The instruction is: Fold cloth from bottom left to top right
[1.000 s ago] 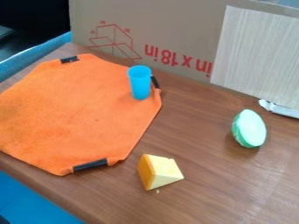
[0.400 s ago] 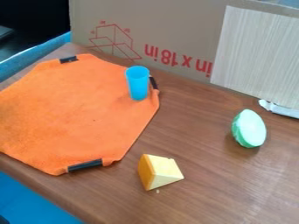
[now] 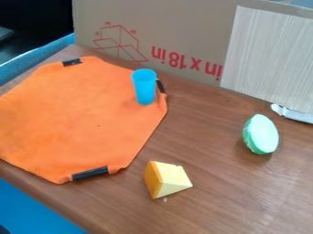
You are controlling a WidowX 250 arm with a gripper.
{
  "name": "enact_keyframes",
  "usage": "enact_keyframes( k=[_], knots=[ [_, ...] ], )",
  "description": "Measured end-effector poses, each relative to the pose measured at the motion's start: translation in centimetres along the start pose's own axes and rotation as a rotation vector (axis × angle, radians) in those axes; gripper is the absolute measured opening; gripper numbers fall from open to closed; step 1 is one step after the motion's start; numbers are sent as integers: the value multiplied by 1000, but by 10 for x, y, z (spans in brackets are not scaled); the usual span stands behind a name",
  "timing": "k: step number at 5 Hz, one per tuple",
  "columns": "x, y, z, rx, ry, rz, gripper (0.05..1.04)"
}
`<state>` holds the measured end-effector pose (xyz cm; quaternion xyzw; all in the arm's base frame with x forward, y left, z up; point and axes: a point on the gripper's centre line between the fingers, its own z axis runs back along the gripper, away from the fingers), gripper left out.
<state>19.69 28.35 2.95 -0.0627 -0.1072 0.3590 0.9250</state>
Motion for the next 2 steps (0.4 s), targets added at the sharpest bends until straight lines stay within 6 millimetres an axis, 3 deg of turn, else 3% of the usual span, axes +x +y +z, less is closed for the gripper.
enact_keyframes(
  k=[1, 2],
  knots=[
    [-2, -13, 27, -27, 21, -53, 55],
    [-1, -45, 55, -56, 59, -129, 54]
  ],
)
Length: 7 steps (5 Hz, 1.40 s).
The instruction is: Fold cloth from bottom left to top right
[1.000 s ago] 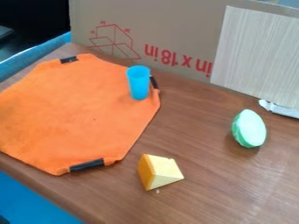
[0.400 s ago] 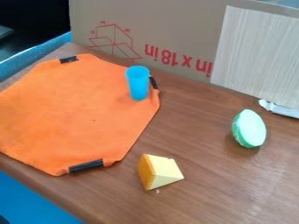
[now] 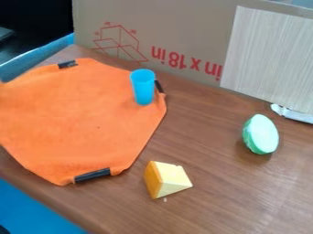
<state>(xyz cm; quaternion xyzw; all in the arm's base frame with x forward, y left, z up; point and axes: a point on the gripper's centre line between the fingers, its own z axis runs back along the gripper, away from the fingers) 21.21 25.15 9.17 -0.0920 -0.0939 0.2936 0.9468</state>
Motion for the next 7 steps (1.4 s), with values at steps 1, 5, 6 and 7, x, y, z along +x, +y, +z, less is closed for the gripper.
enact_keyframes(
  k=[1, 5, 6, 7],
  knots=[
    [2, -47, 19, -15, 44, -50, 54],
    [53, -206, 7, -17, 216, -86, 54],
    [59, -238, -4, -22, 254, -89, 54],
    [61, -265, -15, -24, 272, -97, 54]
  ],
)
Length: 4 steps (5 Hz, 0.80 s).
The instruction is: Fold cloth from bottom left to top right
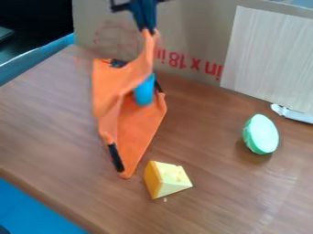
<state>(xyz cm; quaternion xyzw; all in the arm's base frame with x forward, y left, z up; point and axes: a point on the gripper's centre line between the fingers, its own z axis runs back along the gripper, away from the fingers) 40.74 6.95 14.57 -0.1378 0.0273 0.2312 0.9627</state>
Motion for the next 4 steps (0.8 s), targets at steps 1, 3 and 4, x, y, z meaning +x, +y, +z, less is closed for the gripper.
enact_keyframes(
  k=[1, 3, 4],
  knots=[
    [5, -19, -11, 2, 10, 4, 76],
    [4, -8, -61, 66, 31, 14, 480],
    [-8, -6, -52, 52, 18, -21, 779]
  ],
)
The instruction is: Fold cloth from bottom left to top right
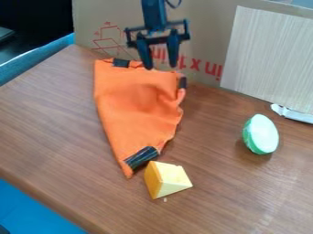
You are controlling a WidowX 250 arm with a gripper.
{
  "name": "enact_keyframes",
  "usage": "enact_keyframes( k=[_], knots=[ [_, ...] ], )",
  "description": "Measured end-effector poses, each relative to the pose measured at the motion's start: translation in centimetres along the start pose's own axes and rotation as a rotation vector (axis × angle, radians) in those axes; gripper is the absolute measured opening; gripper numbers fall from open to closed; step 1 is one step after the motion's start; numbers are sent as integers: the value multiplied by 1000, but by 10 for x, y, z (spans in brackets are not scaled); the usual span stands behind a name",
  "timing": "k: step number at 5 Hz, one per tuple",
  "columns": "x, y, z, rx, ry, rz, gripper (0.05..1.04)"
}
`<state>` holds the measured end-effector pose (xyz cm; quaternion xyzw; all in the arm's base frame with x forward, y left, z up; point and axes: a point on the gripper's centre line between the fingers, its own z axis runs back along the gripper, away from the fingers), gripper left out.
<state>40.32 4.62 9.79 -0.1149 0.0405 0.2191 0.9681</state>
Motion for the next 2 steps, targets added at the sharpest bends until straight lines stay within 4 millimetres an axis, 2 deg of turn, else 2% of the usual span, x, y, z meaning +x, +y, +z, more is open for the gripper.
enact_keyframes(
  k=[1, 2],
  knots=[
    [-11, 8, 34, -56, -33, -14, 990],
    [-26, 20, 87, -129, -106, -64, 999]
  ],
)
